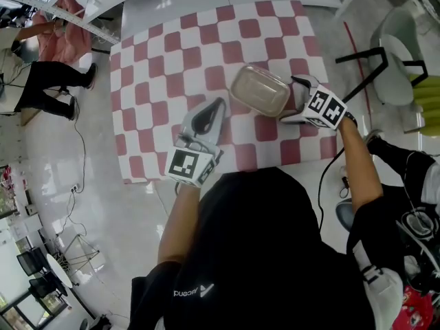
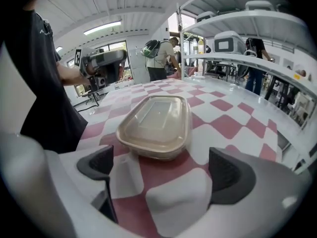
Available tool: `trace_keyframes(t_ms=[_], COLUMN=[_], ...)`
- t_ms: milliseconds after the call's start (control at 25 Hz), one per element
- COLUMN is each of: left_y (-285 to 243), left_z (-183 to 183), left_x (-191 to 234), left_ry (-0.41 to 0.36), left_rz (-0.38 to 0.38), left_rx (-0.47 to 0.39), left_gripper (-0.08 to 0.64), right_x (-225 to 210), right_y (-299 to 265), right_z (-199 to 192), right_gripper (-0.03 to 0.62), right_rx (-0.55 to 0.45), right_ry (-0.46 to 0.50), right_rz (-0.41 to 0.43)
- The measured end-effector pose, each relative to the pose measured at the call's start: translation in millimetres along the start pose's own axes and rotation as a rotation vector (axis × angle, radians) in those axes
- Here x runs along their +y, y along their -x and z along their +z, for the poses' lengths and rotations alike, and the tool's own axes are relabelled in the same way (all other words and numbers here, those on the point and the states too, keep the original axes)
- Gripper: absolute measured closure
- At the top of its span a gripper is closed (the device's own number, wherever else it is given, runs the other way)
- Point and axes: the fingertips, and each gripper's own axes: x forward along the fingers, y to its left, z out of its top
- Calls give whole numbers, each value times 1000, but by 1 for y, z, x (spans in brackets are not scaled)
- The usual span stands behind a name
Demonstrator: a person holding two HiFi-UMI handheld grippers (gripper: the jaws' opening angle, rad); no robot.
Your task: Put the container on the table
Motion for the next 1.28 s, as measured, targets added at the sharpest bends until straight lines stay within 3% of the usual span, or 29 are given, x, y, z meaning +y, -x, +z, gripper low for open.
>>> trace_keyframes(t_ms=[120,320,480,600,640,720,960,1280], left_y=[-2,0,5,10,12,17,30,42], left_z=[0,5,15,29,33,42,59,61], left_x=[-4,-12,-18,-23,-25,-31,-52,-67], left_ry=[3,-3,-17,-28,-31,-33,-54,-22], left_rz=[-14,-33,-43,-55,-58,-65,-105,-138], left_rx=[-5,-16,-40,-73,-84,-108,-166,-176], left_gripper=[549,551,549,551,551,551,549,551], right_x=[0,26,60,78,83,93,123,145], right_y=[26,80,111,124,127,132,131,127], right_z=[15,72,116,134,139,147,167,176], right_gripper=[3,17,125,217,281,404,573,589], right_rx=[-123,-473,-740,-840,-868,-909,-896,-886], right_ry=[-23,-35,-70,-96,-103,-108,-59,-60], right_rz=[-50,-162,-228,-283,-303,-342,-431,-454])
